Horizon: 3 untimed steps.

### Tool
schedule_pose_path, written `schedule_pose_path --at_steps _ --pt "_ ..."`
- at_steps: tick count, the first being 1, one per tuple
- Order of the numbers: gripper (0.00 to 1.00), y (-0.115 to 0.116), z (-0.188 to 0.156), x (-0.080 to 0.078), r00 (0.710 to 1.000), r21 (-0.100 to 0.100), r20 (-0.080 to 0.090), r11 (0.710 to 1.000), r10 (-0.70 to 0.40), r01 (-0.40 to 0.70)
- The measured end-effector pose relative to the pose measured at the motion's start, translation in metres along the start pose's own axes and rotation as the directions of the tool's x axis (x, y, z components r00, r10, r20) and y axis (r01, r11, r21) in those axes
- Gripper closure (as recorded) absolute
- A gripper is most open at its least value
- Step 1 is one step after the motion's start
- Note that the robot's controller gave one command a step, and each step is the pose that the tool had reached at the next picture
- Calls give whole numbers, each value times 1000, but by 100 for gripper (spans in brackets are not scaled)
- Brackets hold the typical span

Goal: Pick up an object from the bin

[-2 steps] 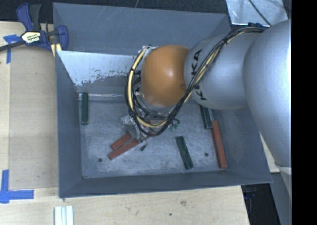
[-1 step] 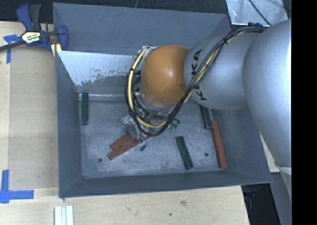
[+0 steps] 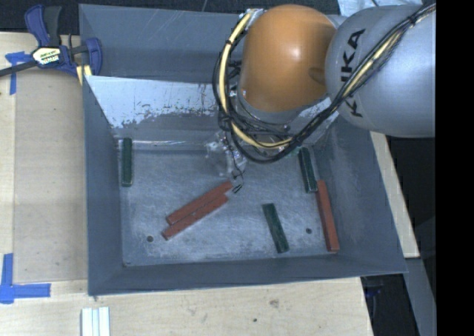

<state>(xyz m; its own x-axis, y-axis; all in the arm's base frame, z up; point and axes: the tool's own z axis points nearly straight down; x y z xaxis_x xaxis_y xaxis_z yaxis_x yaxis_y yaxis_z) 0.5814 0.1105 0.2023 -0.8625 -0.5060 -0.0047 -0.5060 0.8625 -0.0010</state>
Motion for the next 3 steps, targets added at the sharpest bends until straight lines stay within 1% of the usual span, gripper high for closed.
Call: schedule_pose_path --at_steps 1,2,3 --pt "100 0 0 0 1000 -1 -1 1000 0 0" --pt "0 -36 25 22 995 0 -4 995 104 -104" --pt "0 -35 24 21 995 0 -2 995 104 -104"
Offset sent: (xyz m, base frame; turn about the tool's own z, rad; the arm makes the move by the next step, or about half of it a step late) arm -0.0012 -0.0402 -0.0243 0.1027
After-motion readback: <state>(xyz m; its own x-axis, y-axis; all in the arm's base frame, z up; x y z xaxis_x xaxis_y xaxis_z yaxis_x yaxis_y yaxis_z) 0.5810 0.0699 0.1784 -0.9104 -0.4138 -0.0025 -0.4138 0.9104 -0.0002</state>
